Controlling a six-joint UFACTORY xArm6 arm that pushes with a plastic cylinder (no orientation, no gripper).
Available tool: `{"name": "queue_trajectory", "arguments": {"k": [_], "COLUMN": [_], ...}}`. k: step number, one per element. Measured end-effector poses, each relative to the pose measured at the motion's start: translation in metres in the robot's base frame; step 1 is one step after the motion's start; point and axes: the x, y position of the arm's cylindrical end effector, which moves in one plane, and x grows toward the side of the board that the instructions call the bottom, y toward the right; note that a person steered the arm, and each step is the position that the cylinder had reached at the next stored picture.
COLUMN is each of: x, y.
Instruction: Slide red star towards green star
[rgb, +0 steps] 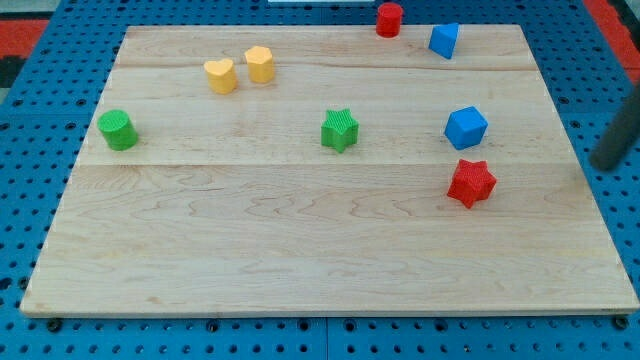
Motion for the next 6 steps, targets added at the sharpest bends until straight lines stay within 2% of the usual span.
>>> {"name": "queue_trajectory", "arguments": {"k": [1,3,5,6], "x": [0.023,-0.06,-0.123,-0.132], "y": [-0.074,-0.257,-0.274,-0.273]}}
